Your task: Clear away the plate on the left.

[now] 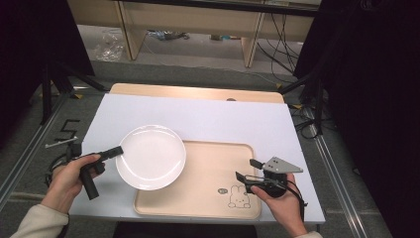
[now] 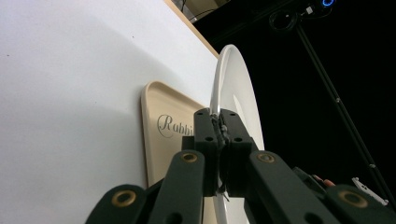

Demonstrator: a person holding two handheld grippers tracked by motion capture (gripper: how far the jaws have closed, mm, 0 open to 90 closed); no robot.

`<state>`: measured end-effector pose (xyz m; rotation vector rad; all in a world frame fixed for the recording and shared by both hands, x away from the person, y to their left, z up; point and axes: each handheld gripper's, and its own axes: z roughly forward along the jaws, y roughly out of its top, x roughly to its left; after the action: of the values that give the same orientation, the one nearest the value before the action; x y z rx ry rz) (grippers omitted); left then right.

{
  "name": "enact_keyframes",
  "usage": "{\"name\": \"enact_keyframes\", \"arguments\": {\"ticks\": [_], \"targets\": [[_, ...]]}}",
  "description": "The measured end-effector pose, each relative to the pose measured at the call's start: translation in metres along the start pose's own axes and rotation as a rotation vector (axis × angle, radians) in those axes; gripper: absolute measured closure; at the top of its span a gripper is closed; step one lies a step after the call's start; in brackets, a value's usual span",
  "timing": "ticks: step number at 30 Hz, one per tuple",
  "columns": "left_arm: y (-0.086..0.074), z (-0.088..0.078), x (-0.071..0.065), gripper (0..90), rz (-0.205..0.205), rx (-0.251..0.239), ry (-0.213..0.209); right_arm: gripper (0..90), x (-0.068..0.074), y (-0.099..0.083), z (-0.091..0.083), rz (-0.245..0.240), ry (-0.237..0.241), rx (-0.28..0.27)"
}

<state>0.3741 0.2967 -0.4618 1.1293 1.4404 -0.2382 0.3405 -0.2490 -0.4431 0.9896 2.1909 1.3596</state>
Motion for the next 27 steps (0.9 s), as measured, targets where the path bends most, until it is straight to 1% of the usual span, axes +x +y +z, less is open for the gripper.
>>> {"name": "enact_keyframes", "arguments": {"ticks": [2,3,6,7,8,9,10,13,14,15,16,24,25,26,27], "targets": [[-0.0003,0.0008,-0.0005,86.5,0.002,0.001,-0.001,29.3,0.0,0.0,0.0001,0.002,0.003,0.0],[-0.0005,0.0011,-0.0006,86.5,0.002,0.001,0.0,29.3,0.0011,-0.0001,-0.0003,0.026,0.008,0.007],[-0.0009,0.0016,-0.0005,86.5,0.003,0.001,0.0,29.4,0.001,-0.0001,-0.0002,0.024,0.008,0.006],[-0.0011,0.0018,-0.0006,86.5,0.004,0.003,-0.001,29.4,0.0008,-0.0002,0.0001,0.018,0.007,0.003],[-0.0012,0.002,-0.0007,86.5,0.003,0.003,-0.002,29.4,0.0001,0.0,-0.0001,0.0,-0.001,-0.001],[-0.0014,0.0024,-0.001,86.5,0.002,0.003,-0.002,29.4,0.0008,-0.0002,0.0001,0.02,0.007,0.004],[-0.0016,0.0027,-0.0014,86.5,0.0,0.004,-0.003,29.4,0.001,-0.0001,-0.0002,0.024,0.008,0.007],[-0.0022,0.0037,-0.0019,86.5,0.004,0.008,-0.004,29.4,0.0007,0.0,-0.0002,0.018,0.01,0.01],[-0.0024,0.004,-0.002,86.4,0.006,0.011,-0.004,29.4,0.0003,0.0003,-0.0009,-0.001,-0.004,0.01],[-0.0027,0.0045,-0.0023,86.5,0.006,0.012,-0.003,29.5,0.0009,-0.0002,0.0001,0.018,0.007,0.004],[-0.0027,0.0047,-0.0027,86.5,0.004,0.018,-0.001,29.5,0.0011,-0.0001,-0.0002,0.023,0.009,0.006],[-0.004,0.0072,-0.004,86.4,0.005,0.02,-0.009,29.6,0.0009,-0.0002,0.0,0.019,0.008,0.004],[-0.0039,0.0072,-0.0043,86.4,0.005,0.024,-0.005,29.6,0.0003,0.0,-0.0001,0.001,0.0,0.0],[-0.004,0.0076,-0.0047,86.4,0.006,0.025,-0.005,29.6,0.0003,0.0,-0.0002,0.001,0.0,0.001],[-0.0042,0.008,-0.0048,86.4,0.008,0.026,-0.006,29.6,0.0009,-0.0002,0.0,0.019,0.008,0.004]]}}
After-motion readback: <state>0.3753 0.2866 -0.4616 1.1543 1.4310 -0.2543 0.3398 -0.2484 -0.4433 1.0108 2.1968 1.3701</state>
